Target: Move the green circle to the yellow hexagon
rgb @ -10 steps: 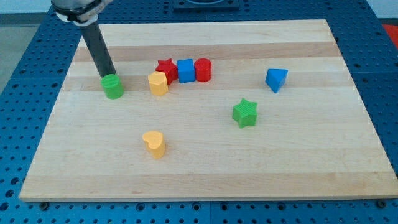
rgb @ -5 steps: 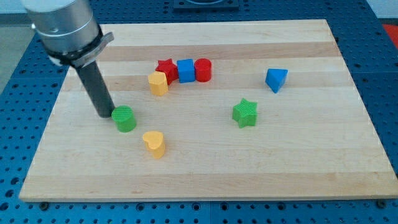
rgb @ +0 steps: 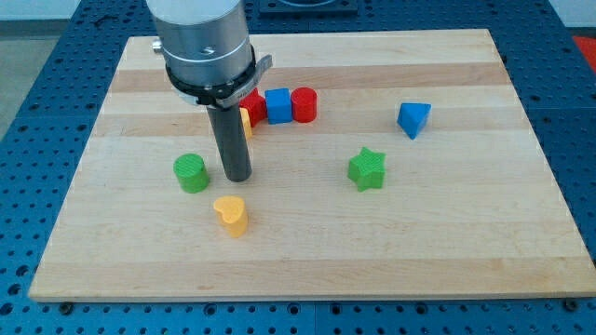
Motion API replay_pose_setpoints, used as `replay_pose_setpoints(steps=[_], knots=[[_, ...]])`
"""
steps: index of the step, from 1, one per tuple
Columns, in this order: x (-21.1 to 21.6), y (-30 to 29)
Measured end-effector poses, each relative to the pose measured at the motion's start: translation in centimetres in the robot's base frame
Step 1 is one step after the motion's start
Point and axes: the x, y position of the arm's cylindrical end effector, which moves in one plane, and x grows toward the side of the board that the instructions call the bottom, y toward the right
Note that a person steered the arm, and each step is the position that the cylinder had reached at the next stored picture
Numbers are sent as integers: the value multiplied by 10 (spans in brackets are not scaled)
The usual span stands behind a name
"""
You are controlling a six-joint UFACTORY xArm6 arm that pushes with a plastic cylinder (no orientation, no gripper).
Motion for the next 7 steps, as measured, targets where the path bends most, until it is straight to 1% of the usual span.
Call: replay_pose_setpoints(steps=[1,2,5,6,7], knots=[[23,-5],[33,-27],[32,-141],[27,-148],[22,-136]])
